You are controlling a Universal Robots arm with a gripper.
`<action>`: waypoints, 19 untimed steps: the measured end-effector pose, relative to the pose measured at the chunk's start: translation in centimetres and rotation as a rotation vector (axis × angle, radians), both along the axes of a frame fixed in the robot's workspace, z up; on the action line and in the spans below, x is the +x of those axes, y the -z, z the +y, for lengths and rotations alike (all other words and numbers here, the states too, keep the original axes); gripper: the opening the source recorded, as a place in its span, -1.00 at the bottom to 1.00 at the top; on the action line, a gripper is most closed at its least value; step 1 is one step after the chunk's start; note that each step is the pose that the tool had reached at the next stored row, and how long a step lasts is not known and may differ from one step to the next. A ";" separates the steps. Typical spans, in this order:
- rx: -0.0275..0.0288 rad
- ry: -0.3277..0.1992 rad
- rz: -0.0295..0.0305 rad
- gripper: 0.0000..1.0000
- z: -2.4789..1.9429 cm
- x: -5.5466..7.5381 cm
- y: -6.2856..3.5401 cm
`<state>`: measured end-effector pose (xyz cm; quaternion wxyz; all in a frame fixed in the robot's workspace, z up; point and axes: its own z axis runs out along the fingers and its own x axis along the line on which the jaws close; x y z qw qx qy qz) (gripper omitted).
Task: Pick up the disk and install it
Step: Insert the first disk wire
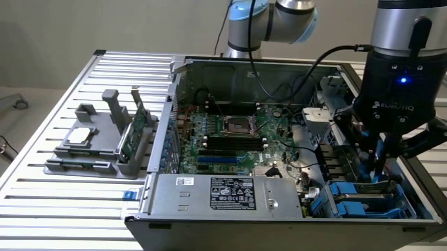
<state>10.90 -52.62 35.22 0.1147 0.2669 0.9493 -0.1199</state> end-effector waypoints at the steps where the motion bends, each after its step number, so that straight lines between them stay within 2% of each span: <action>1: -0.0042 0.004 0.0000 -0.66 0.00 0.0 0.11; 3: -0.0118 0.007 0.0000 -0.66 0.00 0.0 0.31; 5: -0.0170 0.008 0.0001 -0.66 0.00 0.0 0.43; 8: -0.0178 0.009 -0.0001 -0.63 0.00 0.0 0.44; 10: -0.0182 0.010 0.0000 -0.39 0.00 0.0 0.45; 12: -0.0199 0.011 -0.0001 -0.39 0.00 0.0 0.45; 13: -0.0210 0.012 0.0000 -0.25 0.00 0.0 0.45; 15: -0.0233 0.017 0.0000 -0.25 0.00 0.0 0.45; 19: -0.0237 0.033 0.0016 -0.25 -0.11 0.2 0.45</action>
